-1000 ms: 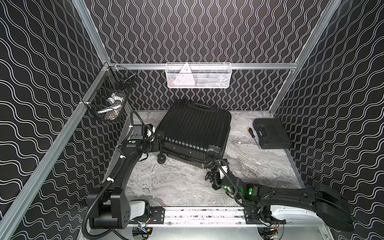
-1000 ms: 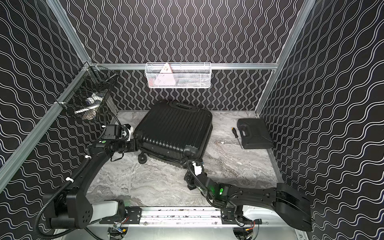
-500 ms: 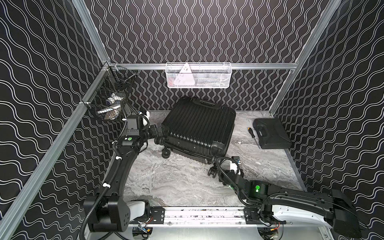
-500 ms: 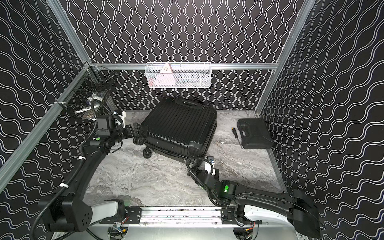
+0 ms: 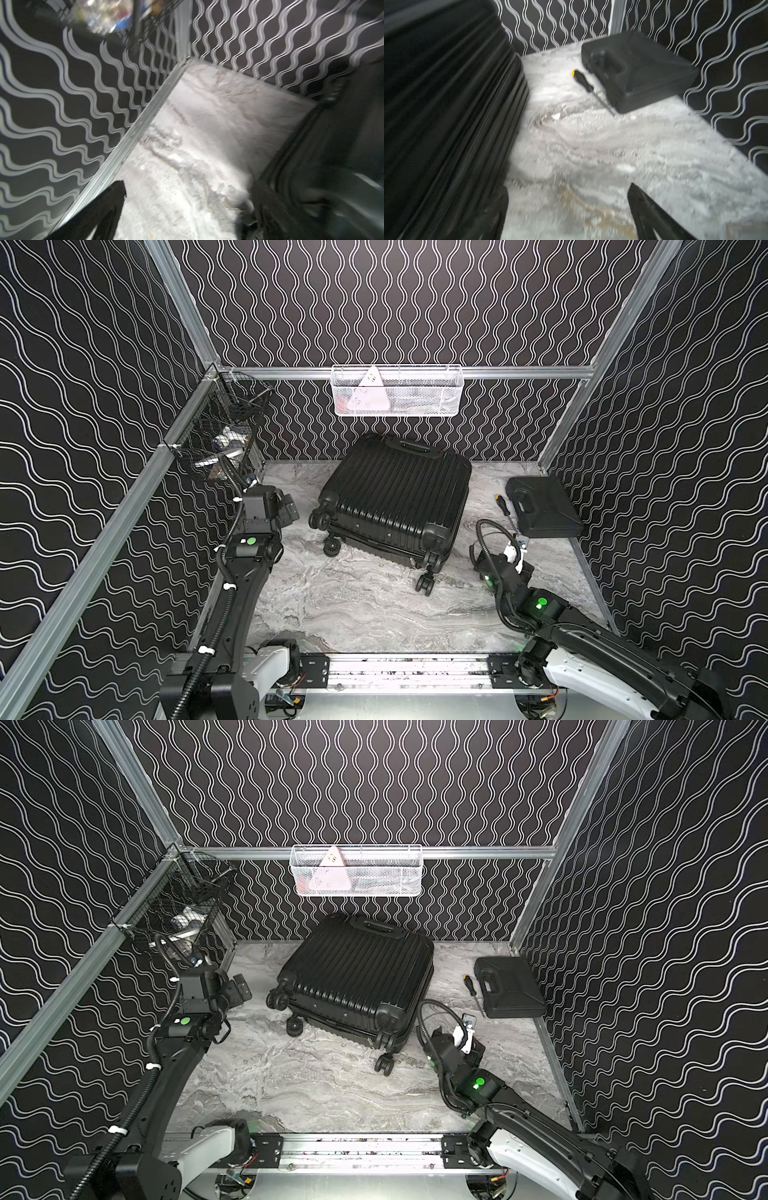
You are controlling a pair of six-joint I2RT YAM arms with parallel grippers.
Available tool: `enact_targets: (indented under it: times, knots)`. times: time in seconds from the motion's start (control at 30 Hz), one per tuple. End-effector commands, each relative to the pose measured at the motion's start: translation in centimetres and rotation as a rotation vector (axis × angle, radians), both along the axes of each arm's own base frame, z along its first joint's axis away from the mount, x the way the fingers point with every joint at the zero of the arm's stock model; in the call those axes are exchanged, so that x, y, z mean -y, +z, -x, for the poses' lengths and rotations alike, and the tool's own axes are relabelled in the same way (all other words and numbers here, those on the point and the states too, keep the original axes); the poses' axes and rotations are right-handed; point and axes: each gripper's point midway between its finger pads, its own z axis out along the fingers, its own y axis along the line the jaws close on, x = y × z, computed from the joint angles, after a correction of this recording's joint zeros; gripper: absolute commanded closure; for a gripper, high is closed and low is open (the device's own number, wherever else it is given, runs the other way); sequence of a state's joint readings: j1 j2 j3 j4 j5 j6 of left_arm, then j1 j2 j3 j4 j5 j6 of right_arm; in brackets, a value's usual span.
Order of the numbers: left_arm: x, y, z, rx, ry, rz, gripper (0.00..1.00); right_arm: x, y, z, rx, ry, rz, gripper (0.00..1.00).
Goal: Close the suitcase zippers
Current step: Place the suitcase at the center of the board, then reset both arms
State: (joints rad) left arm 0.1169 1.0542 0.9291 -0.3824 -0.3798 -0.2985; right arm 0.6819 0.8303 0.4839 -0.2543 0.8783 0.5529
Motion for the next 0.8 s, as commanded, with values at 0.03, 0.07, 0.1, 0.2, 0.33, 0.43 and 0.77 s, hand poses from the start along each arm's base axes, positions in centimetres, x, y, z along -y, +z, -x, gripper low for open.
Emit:
enact_targets:
  times: [0.03,0.07,0.1,0.2,0.33,0.43,0.77]
  knots:
    - [-1.4,-1.4,1.2,0.048,0.128,0.022,0.01,1.4,1.6,-3.9,0.022,0.0,0.047,0.07]
    - [-1.3,-2.4,1.6,0.042,0.132,0.033,0.01,2.6,1.2,-4.7,0.009,-0.029,0.045,0.07]
    - [-1.2,-3.1,1.7,0.044,0.129,0.037,0.01,3.4,0.9,-5.4,-0.001,-0.046,0.045,0.07]
    - [-1.3,-5.1,2.5,0.055,0.133,0.026,0.01,5.5,0.0,-7.1,-0.004,-0.081,0.035,0.06]
    - [-0.2,-7.9,2.1,0.087,0.045,0.021,0.01,7.2,-1.1,-8.3,0.018,-0.12,0.051,0.06]
    - [1.7,-9.6,0.9,0.114,-0.099,0.019,0.01,7.7,-2.3,-9.0,0.036,-0.105,0.071,0.06]
    - [6.9,-12.4,-2.9,0.256,-0.466,-0.01,0.01,7.7,-4.9,-10.9,0.099,0.018,0.057,0.04]
